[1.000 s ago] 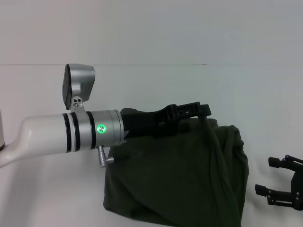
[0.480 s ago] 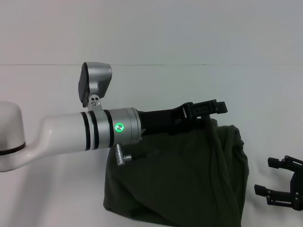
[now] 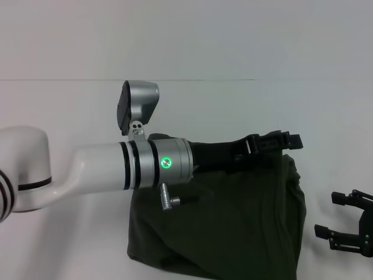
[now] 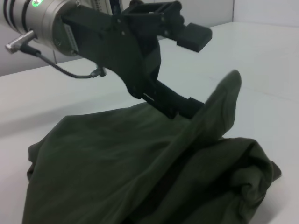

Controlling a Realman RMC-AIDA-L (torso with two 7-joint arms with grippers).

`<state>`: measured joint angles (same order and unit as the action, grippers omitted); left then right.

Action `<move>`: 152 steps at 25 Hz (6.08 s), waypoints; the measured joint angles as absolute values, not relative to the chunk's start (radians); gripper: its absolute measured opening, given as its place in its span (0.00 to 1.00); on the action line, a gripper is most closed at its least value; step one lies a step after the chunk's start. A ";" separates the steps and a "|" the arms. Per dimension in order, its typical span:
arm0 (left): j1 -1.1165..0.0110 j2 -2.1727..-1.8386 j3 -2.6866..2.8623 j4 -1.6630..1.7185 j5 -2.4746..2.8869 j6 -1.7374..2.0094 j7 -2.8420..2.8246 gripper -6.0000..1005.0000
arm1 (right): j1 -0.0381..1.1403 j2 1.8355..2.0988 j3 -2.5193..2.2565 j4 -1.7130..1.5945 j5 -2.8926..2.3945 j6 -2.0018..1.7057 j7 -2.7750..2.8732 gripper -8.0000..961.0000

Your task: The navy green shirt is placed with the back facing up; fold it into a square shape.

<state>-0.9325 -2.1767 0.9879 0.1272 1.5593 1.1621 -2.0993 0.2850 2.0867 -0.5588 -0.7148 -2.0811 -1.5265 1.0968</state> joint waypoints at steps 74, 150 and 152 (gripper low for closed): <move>-0.795 -1.980 0.745 0.454 2.294 1.205 -2.381 0.93 | 0.290 2.092 -0.529 -0.488 -2.063 -1.605 0.880 0.95; -0.687 -2.068 0.529 0.462 2.177 0.988 -2.239 0.13 | 0.309 2.089 -0.520 -0.500 -2.080 -1.614 0.889 0.95; -0.676 -2.070 0.529 0.461 2.164 0.980 -2.239 0.13 | 0.311 2.089 -0.520 -0.500 -2.080 -1.614 0.888 0.95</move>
<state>-0.6765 -2.0696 0.5290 0.4615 2.1638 0.9804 -2.2389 0.3108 2.0892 -0.5199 -0.5001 -2.0800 -1.6138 0.8883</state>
